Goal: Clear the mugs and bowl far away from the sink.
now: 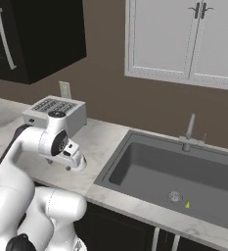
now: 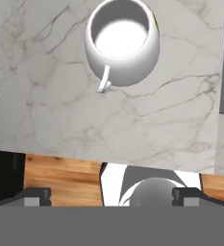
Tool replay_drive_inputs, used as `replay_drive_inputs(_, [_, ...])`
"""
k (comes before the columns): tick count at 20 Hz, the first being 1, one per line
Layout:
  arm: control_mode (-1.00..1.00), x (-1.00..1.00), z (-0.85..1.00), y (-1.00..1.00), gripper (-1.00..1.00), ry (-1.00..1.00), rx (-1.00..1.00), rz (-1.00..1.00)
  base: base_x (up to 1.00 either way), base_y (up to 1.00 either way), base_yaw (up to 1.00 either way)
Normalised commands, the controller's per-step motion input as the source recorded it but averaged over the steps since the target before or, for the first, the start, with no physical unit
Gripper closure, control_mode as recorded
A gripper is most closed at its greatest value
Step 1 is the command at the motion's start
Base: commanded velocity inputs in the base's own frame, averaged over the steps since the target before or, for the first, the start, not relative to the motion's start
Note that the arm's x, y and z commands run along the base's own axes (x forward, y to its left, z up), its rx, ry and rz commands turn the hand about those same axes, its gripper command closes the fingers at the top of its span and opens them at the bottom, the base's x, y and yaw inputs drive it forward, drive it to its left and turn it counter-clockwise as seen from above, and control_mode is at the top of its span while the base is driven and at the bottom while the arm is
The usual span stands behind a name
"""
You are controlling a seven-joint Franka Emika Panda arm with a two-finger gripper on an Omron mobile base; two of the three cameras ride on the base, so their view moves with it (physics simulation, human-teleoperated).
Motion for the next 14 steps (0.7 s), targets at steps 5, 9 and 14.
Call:
replay_drive_inputs(5, [-1.0, 0.13, -0.2, 0.02, -1.0, 0.0, 0.0, 0.0, 0.0, 0.0, 0.0])
replay_drive_inputs(9, [-1.0, 0.15, -0.18, 0.03, -1.0, 0.0, 0.0, 0.0, 0.0, 0.0, 0.0])
replay_drive_inputs(14, [-1.0, 0.17, -0.14, 0.04, -1.0, 0.0, 0.0, 0.0, 0.0, 0.0, 0.0])
